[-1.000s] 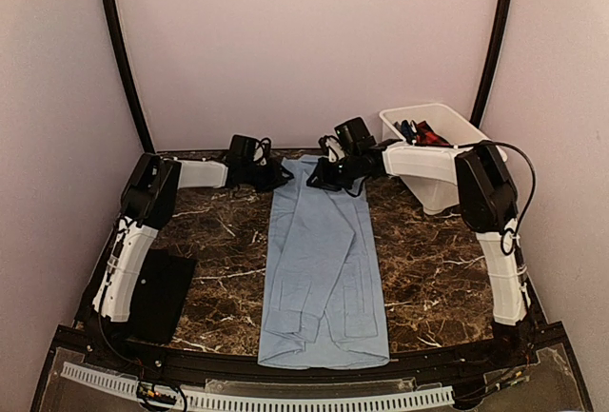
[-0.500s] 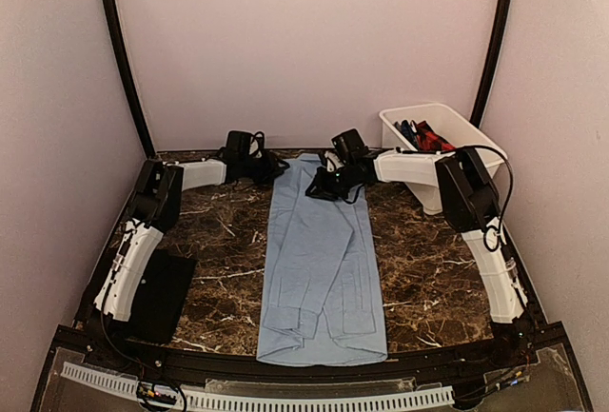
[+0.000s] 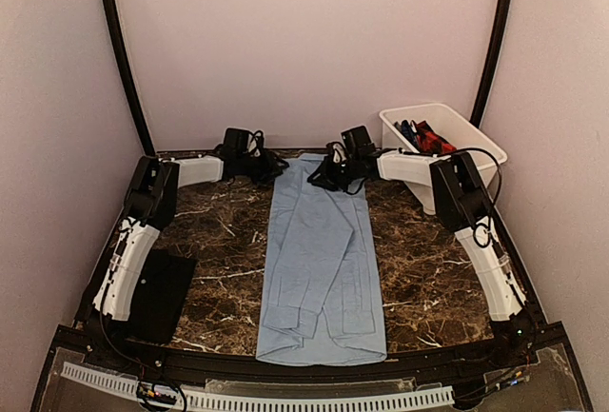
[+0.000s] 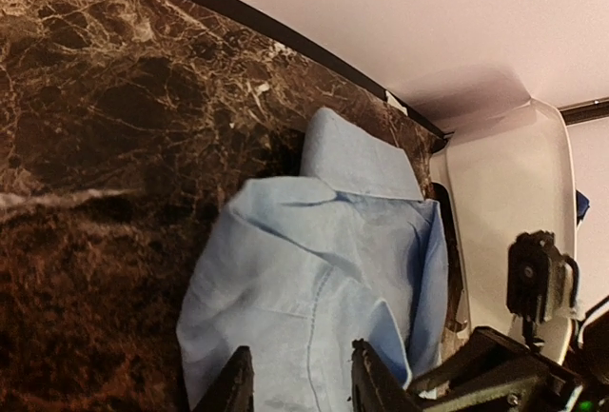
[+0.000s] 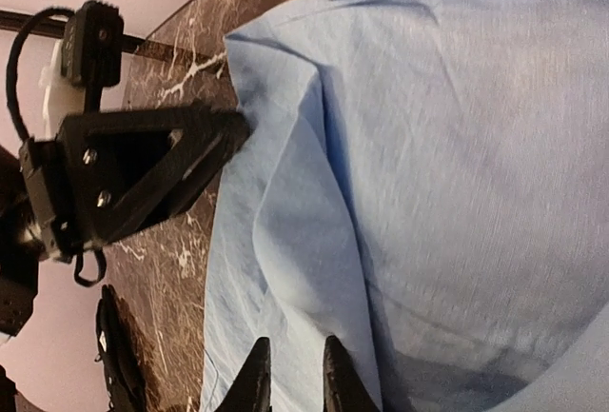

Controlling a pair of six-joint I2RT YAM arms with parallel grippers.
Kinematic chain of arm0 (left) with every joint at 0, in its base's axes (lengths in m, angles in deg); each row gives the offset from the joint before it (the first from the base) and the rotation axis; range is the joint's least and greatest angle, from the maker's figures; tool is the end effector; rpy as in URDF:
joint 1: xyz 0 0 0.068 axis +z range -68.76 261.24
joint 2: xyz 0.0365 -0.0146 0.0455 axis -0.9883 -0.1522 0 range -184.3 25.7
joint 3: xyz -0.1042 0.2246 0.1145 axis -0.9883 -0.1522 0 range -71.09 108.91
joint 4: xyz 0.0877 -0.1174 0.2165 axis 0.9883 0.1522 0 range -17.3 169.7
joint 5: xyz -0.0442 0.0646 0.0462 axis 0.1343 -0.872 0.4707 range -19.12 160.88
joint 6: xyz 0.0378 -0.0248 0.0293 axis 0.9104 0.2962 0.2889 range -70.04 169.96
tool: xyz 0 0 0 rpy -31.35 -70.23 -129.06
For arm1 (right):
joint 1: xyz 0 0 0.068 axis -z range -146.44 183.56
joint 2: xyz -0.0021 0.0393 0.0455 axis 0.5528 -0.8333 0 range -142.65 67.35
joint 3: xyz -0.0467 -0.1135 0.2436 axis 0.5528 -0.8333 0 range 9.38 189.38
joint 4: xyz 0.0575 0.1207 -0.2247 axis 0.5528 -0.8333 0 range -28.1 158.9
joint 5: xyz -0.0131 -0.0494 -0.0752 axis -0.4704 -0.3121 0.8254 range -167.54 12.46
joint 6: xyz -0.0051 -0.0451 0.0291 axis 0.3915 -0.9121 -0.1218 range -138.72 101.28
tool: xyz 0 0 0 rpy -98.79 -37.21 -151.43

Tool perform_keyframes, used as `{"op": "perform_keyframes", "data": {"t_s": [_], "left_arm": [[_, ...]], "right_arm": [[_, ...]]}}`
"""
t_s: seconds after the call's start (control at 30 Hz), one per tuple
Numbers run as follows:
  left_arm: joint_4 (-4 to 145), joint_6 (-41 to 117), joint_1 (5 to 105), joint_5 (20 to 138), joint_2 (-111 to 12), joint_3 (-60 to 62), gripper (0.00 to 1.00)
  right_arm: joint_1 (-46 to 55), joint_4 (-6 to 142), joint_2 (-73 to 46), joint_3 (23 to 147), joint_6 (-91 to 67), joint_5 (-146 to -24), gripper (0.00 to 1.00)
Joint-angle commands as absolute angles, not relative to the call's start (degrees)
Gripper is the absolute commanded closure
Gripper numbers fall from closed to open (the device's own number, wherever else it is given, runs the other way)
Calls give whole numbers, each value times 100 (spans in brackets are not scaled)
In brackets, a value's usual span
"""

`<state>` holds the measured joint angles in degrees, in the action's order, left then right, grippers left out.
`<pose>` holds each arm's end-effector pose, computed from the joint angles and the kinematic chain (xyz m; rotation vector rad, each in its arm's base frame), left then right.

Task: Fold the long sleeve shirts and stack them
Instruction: Adjust the sleeve of the rectangle-folded shirt.

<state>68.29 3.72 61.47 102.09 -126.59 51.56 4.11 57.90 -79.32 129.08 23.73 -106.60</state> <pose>0.5497 -0.2171 0.1227 -0.1215 2.1797 -1.2460 0.4870 0.2948 0.1362 -0.0300 2.4363 1.1996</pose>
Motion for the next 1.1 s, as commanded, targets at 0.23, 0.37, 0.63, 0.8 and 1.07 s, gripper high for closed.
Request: {"op": "perform_keyframes", "data": {"t_s": [0.23, 0.37, 0.63, 0.8, 1.07], "left_arm": [[6419, 454, 5994, 10793, -10371, 2775, 67], [6289, 460, 5752, 10873, -9866, 1962, 67], [5974, 417, 5214, 10999, -9389, 875, 67], [5780, 343, 5142, 10771, -9497, 587, 67], [6020, 416, 5136, 10493, -10037, 879, 68]], "right_arm": [[523, 6836, -8752, 13568, 3301, -11010, 84], [553, 7183, -8785, 13542, 3540, -10912, 84], [568, 7127, -8485, 13589, 3317, -10857, 82], [566, 6917, -7851, 13126, 2842, -10736, 81], [524, 6967, -6813, 11891, 2509, -10764, 78]]}}
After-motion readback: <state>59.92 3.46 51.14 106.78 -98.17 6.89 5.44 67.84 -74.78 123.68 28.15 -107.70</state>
